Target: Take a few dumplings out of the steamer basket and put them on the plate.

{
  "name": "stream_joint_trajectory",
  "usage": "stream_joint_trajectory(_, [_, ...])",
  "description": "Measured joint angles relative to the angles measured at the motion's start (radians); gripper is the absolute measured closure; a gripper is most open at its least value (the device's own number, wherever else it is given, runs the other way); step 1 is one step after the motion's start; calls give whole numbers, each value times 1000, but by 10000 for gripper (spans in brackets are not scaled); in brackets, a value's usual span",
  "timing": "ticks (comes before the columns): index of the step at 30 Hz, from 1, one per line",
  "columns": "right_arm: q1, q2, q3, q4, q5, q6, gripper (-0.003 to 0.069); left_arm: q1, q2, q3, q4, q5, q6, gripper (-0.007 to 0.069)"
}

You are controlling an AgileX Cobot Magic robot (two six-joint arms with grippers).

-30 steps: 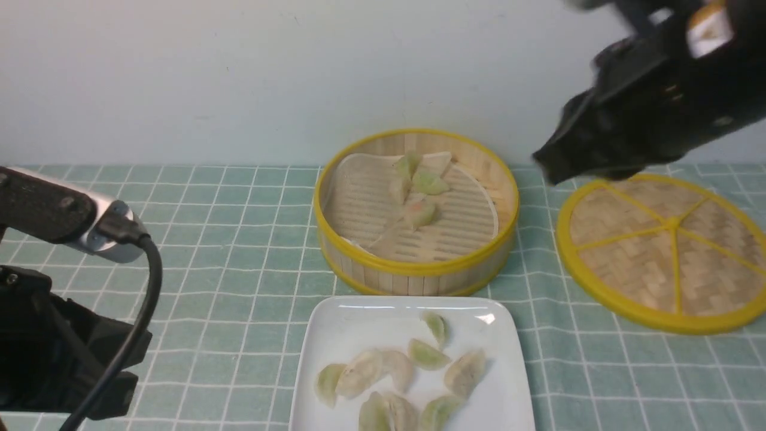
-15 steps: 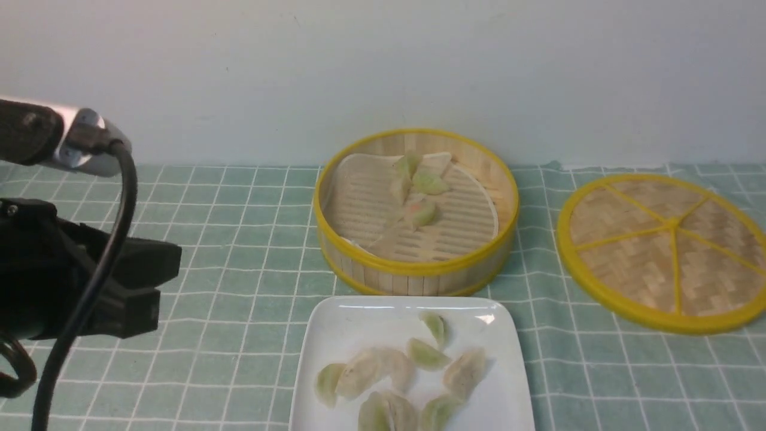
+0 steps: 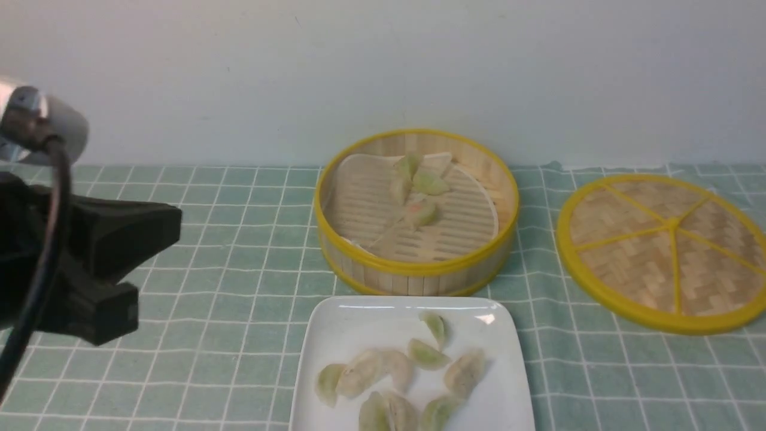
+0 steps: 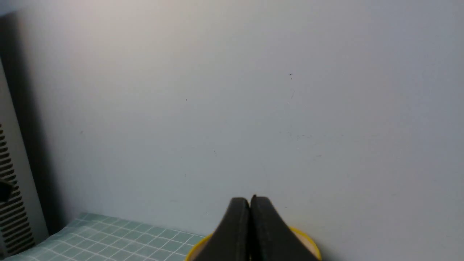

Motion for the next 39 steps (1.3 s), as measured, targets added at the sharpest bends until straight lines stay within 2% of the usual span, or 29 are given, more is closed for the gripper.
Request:
stream_joint_trajectory(5, [0, 0, 0, -1, 0, -1, 672, 0, -163, 91, 7, -30, 0, 631])
stream_joint_trajectory(11, [0, 0, 0, -1, 0, -2, 672, 0, -321, 208, -72, -107, -1, 631])
stream_joint_trajectory(18, [0, 0, 0, -1, 0, -3, 672, 0, -364, 222, -194, -108, -2, 631])
stream_joint_trajectory(24, [0, 0, 0, -1, 0, -4, 672, 0, -364, 222, -220, -112, 11, 631])
stream_joint_trajectory(28, [0, 0, 0, -1, 0, -4, 672, -2, -366, 226, -223, -164, 70, 631])
stream_joint_trajectory(32, [0, 0, 0, -1, 0, -4, 672, -3, -388, 257, -158, -222, 128, 631])
stream_joint_trajectory(33, [0, 0, 0, -1, 0, -4, 672, -2, -404, 278, -102, -242, 131, 631])
stream_joint_trajectory(36, [0, 0, 0, -1, 0, -4, 672, 34, -472, 363, 25, -285, 64, 631])
stream_joint_trajectory(39, [0, 0, 0, -1, 0, -4, 672, 106, -561, 473, 145, -324, -52, 631])
